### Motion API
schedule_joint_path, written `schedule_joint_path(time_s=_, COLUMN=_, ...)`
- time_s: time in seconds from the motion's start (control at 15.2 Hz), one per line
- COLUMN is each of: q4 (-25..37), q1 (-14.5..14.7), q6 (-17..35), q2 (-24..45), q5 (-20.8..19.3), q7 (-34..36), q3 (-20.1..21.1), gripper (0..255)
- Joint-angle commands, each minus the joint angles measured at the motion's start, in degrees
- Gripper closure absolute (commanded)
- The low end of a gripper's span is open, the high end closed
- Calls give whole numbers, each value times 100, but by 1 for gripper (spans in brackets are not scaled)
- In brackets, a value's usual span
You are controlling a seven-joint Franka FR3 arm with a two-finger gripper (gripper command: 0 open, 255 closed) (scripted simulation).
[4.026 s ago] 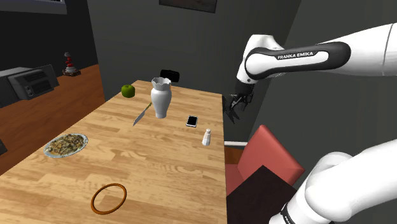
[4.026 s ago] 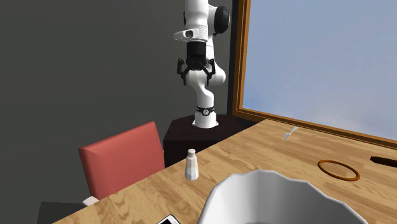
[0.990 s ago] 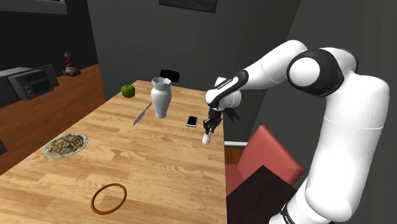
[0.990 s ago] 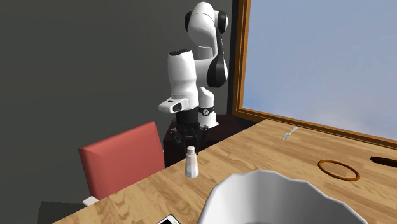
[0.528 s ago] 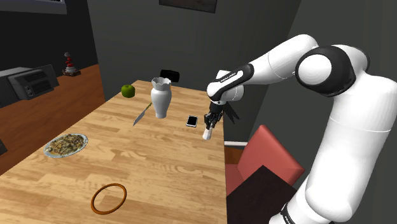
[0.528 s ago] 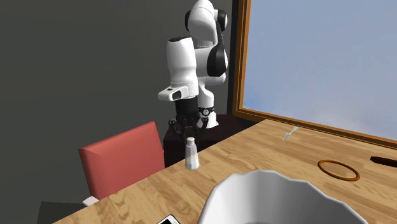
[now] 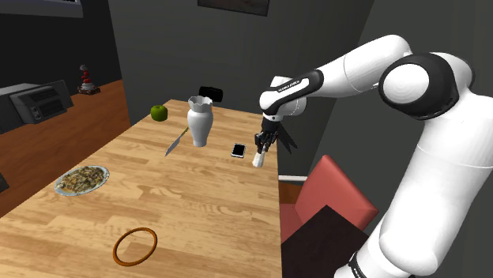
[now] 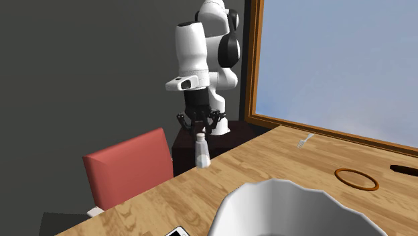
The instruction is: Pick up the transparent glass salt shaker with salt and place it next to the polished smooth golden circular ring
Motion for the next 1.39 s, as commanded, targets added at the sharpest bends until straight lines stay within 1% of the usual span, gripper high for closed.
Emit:
schedule_joint_path(time_s=0.0, q4=55, q1=1, q6=-140, q2=-86, q5=-37, q7=29, q3=-9, gripper=255)
schedule_joint_path(time_s=0.99, q4=661, q1=15, q6=-1208, q2=-572, q5=-239, q7=233, q3=-34, gripper=255)
schedule_joint_path(time_s=1.06, q4=668, q1=15, q6=-1220, q2=-577, q5=-241, q7=236, q3=-34, gripper=255)
schedule_joint_path(time_s=1.32, q4=222, q1=289, q6=-1079, q2=-939, q5=-313, q7=783, q3=219, gripper=255)
